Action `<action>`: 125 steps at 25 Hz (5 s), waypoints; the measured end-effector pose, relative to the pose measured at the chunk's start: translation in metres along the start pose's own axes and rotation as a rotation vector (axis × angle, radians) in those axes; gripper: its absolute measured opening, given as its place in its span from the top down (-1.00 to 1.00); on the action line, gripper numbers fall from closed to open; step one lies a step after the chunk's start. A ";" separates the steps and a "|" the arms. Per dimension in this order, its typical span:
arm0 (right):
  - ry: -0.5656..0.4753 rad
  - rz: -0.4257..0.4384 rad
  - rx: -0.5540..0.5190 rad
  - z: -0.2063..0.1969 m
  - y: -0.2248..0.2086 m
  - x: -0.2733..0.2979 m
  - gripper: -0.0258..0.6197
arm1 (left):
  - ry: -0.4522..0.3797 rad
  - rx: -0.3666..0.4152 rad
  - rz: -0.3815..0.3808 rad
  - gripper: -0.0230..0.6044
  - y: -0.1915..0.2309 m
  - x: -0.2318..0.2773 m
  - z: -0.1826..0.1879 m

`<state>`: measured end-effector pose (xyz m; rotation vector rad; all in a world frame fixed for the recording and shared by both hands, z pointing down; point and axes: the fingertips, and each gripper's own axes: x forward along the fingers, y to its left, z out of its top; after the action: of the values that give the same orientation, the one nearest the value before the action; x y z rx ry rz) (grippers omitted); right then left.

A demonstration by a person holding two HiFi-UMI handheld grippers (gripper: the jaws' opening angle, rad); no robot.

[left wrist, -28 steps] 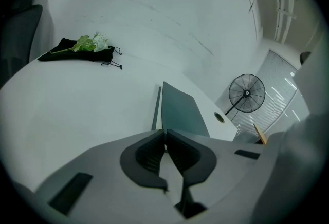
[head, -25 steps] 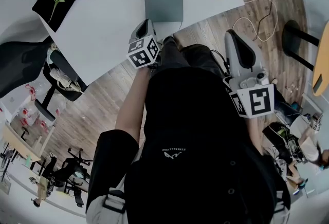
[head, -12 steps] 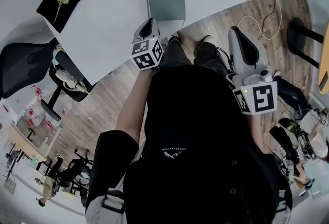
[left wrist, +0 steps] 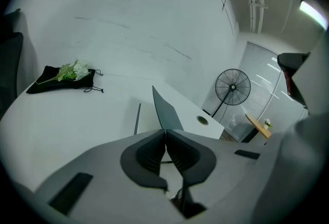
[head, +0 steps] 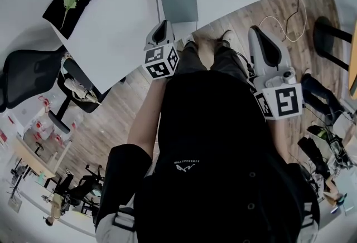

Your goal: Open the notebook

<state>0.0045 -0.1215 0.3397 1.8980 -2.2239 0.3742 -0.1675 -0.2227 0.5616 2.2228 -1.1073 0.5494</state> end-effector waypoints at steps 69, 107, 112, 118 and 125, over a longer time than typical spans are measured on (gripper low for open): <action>-0.134 -0.141 0.002 0.047 -0.130 -0.046 0.91 | -0.018 0.358 -0.277 0.89 -0.156 0.015 0.013; -0.111 -0.253 0.044 0.031 -0.182 -0.088 0.91 | 0.121 0.394 -0.357 0.89 -0.206 0.061 -0.021; -0.101 -0.261 0.052 0.027 -0.186 -0.091 0.91 | 0.141 0.393 -0.360 0.89 -0.211 0.067 -0.025; -0.090 -0.275 0.063 0.021 -0.193 -0.096 0.91 | 0.167 0.391 -0.358 0.89 -0.215 0.075 -0.034; -0.081 -0.297 0.077 0.014 -0.201 -0.105 0.91 | 0.200 0.391 -0.352 0.89 -0.218 0.087 -0.046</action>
<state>0.2202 -0.0571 0.3079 2.2791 -1.9559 0.3427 0.0555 -0.1376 0.5771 2.5483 -0.5195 0.8669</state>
